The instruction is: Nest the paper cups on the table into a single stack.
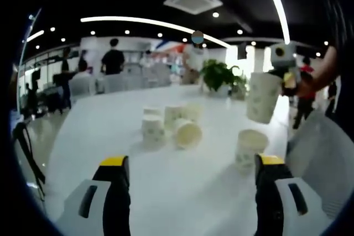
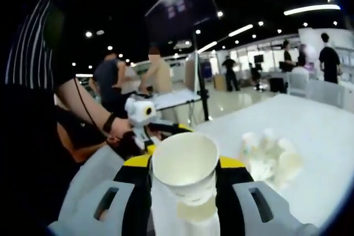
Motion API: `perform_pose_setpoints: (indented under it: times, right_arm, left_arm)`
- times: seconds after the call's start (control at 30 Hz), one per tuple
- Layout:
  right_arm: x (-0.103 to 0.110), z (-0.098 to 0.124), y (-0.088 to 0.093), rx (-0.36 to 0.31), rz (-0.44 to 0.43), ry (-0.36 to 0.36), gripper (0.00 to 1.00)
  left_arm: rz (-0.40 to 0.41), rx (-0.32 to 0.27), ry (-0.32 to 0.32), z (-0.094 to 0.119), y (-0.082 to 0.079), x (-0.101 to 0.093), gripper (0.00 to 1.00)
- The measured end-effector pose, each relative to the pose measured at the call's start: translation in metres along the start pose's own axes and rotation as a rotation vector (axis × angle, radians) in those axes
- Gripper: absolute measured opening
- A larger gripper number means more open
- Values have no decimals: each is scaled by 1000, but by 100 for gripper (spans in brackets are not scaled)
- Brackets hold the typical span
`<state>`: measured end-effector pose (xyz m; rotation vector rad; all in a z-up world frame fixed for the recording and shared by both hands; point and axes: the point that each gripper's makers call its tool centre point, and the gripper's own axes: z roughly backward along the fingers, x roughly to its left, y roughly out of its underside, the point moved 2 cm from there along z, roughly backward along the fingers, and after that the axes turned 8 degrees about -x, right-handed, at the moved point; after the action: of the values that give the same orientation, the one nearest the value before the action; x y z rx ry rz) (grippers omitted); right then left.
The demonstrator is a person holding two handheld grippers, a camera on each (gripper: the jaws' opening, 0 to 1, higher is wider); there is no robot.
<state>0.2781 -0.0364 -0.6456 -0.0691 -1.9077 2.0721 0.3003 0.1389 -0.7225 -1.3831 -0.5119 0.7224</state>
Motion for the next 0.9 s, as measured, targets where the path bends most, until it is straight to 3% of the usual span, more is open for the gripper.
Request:
perform_pose_setpoints:
  times: [0.9]
  right_arm:
    - [-7, -7, 36, 56, -53, -11, 42]
  left_arm:
    - [29, 15, 10, -4, 6, 0, 91]
